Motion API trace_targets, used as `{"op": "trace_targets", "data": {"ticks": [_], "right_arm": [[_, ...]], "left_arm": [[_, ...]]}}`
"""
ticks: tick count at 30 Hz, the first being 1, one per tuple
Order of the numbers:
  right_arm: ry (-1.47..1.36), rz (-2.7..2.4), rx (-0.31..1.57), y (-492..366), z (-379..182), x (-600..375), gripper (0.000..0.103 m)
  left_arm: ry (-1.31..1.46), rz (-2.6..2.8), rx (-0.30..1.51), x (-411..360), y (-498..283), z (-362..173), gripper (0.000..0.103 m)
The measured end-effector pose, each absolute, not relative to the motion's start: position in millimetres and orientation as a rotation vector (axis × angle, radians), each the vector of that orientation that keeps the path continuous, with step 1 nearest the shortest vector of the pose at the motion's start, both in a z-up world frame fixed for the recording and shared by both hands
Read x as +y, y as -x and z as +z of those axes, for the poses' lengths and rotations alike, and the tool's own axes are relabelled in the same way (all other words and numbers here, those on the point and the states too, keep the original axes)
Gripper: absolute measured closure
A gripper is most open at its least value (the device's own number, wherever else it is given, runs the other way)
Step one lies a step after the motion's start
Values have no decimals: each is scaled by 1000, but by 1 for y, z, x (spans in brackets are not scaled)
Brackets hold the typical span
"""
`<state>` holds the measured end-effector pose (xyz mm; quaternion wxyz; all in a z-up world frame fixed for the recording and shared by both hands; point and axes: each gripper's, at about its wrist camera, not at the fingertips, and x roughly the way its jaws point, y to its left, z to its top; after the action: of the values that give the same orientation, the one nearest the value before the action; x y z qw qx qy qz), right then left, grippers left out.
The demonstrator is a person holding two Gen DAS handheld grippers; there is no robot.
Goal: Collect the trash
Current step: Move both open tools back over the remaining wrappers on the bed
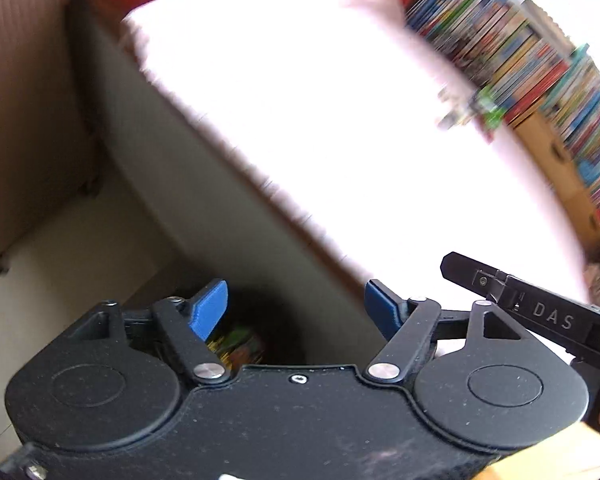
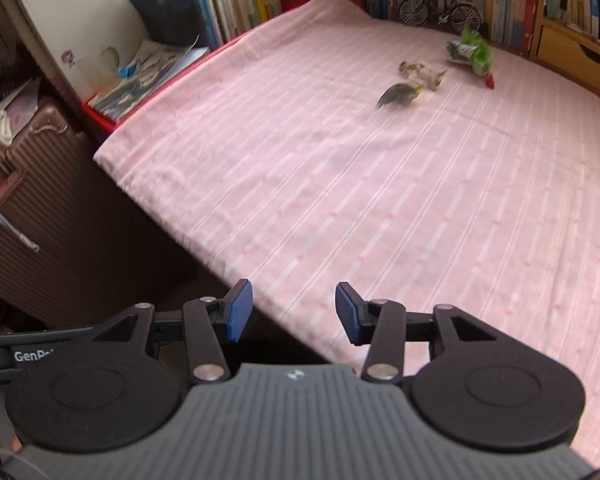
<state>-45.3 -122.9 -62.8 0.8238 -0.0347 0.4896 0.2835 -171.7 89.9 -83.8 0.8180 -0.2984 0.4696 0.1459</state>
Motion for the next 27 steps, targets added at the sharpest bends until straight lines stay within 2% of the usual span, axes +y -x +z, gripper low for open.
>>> {"op": "trace_targets", "data": {"ticks": [9,13,20,27], "right_arm": [[110,522,912,-53,-33,-155,41],[275,568,822,-89,-33,-144,31],[498,739,754,-149,-54,-110,18],[638,843,794,-206,-96,-77,15]], "left_arm": [[606,212,897,60,84,-49,34],[581,240,902,52,58,-50,34],[599,352,925,63,23,-70,34],[630,461,946,67,2,-87,33]]}}
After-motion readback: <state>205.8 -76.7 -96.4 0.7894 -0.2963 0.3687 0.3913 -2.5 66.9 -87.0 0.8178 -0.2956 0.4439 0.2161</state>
